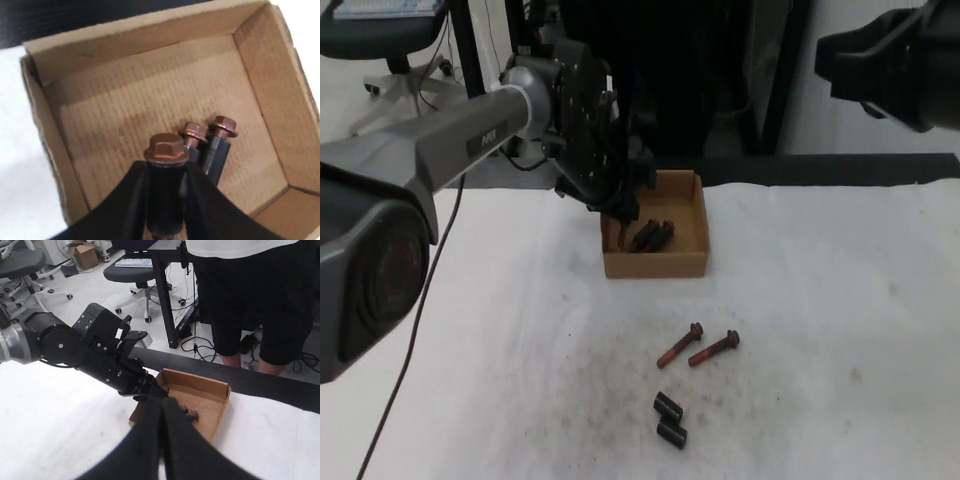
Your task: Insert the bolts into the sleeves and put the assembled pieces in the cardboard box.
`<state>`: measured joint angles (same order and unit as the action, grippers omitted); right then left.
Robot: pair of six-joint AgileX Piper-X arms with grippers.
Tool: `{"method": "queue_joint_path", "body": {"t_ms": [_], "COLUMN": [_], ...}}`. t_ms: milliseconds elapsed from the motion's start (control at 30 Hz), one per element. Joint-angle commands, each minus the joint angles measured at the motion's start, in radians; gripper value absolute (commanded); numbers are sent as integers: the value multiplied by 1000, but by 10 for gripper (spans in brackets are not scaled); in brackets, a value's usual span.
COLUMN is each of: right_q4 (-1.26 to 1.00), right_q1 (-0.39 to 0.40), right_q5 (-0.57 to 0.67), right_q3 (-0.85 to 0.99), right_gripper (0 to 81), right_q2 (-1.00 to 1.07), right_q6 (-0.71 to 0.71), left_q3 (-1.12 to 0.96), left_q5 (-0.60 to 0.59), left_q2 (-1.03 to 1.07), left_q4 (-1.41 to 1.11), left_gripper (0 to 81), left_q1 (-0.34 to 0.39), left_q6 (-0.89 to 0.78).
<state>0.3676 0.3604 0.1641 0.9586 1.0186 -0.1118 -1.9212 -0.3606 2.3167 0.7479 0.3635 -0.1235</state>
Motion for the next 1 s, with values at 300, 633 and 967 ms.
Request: {"method": "queue_joint_path", "body": {"t_ms": [300, 633, 967], "right_q4": [11, 11, 212], "right_q1": [-4, -4, -93], "right_q5": [78, 78, 12], "right_q3": [-37, -37, -35], "right_gripper": [4, 4, 4], "right_q2": [4, 4, -14], "right_q6": [1, 1, -3], "left_q3": [-15, -15, 58], "left_q5": [8, -124, 54], "left_q2": [-55, -190, -187], "left_q4": [4, 233, 320], "left_gripper": [423, 146, 151], "left_q1": [-2, 82, 308], "left_q6": [-69, 75, 389]}}
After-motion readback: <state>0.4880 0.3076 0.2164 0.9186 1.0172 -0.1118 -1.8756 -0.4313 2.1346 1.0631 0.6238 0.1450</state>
